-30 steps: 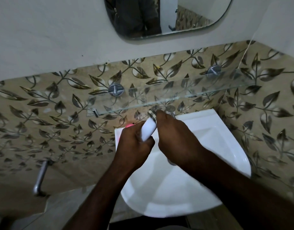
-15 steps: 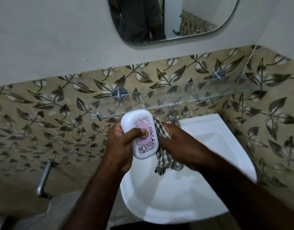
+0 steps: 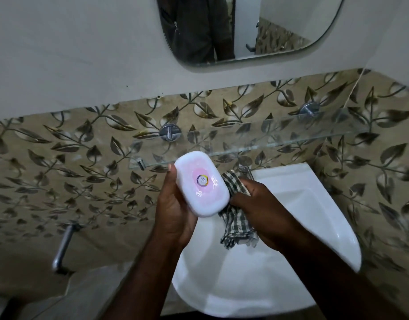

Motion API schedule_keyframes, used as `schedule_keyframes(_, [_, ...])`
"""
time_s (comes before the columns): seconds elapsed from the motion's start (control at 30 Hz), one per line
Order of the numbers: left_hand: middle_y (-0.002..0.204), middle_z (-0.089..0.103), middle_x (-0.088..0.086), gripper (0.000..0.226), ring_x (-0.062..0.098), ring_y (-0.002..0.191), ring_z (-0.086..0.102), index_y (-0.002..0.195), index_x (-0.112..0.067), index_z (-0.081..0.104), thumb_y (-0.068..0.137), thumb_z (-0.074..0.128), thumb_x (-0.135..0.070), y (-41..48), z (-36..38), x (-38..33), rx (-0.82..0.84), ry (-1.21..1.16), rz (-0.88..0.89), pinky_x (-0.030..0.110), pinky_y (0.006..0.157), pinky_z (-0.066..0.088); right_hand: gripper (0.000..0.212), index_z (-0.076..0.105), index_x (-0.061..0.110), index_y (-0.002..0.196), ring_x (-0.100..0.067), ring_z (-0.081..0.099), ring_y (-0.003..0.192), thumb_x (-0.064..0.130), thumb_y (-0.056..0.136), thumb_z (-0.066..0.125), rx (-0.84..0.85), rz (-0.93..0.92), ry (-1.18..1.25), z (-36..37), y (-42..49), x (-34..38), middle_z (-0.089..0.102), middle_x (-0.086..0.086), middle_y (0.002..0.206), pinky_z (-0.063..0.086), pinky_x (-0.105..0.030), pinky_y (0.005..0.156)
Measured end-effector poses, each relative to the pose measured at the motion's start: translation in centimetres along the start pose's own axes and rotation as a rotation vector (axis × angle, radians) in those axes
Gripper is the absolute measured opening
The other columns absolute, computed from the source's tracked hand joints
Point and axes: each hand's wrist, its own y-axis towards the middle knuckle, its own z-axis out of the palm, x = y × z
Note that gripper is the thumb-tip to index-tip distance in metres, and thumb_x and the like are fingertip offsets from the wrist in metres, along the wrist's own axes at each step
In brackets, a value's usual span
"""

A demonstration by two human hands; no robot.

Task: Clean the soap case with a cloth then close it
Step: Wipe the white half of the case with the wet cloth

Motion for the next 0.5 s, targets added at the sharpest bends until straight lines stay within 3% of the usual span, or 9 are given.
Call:
schedule_keyframes(0.07, [0.115,0.070,0.008,0.051,0.022,0.108,0.064,0.123,-0.012,0.060,0.095,0.036,-0.047,0.1,0.1,0.2,0.044,-0.047,-0.021,0.039,0.093,0.053,0.020,0.070,0.014,0.096,-0.011,0.065,0.080,0.002,0.087,0.057,-0.029,-0.038,-0.189,0.1,0.0,-0.3,0.075,-0.006,0.091,0.053,-0.033,0.076])
schedule_keyframes(0.17, [0.117,0.070,0.009,0.052,0.022,0.111,0.064,0.124,-0.013,0.061,0.097,0.034,-0.048,0.5,-0.4,0.9,0.053,-0.067,-0.067,0.038,0.093,0.053,0.006,0.065,0.013,0.089,-0.010,0.061,0.073,0.012,0.086,0.060,-0.053,-0.111,-0.483,0.0,0.2,-0.5,0.072,0.000,0.082,0.051,-0.033,0.072])
schedule_keyframes(0.23, [0.129,0.064,0.013,0.056,0.028,0.123,0.057,0.131,-0.011,0.057,0.092,0.047,-0.049,0.7,-0.7,1.0,0.079,-0.094,-0.096,0.042,0.099,0.050,0.004,0.063,0.011,0.084,-0.007,0.057,0.066,0.013,0.082,0.065,-0.041,-0.106,-0.535,-0.6,0.5,-0.4,0.068,0.004,0.074,0.047,-0.031,0.065])
schedule_keyframes(0.3, [0.142,0.052,0.017,0.077,0.036,0.134,0.045,0.142,-0.010,0.047,0.078,0.071,-0.046,1.0,-1.2,1.0,0.125,-0.110,-0.113,0.052,0.109,0.039,0.014,0.066,0.012,0.087,-0.006,0.062,0.067,0.017,0.074,0.069,-0.055,-0.078,-0.490,-1.6,0.6,0.1,0.071,0.004,0.077,0.048,-0.027,0.065])
schedule_keyframes(0.4, [0.140,0.054,0.018,0.092,0.038,0.124,0.053,0.143,-0.011,0.046,0.065,0.084,-0.041,1.3,-1.8,1.0,0.225,-0.125,-0.161,0.065,0.108,0.028,0.025,0.062,0.020,0.099,-0.013,0.064,0.079,0.014,0.076,0.071,-0.310,-0.138,-0.586,-3.1,1.1,1.6,0.068,0.009,0.085,0.046,-0.021,0.067])
schedule_keyframes(0.5, [0.137,0.055,0.019,0.097,0.036,0.113,0.060,0.142,-0.011,0.046,0.059,0.087,-0.041,1.2,-1.7,1.3,0.246,-0.106,-0.238,0.063,0.095,0.045,0.029,0.065,0.018,0.103,-0.015,0.061,0.083,0.004,0.077,0.067,-0.481,-0.363,-0.734,-2.7,1.9,3.7,0.067,0.005,0.089,0.042,-0.018,0.068])
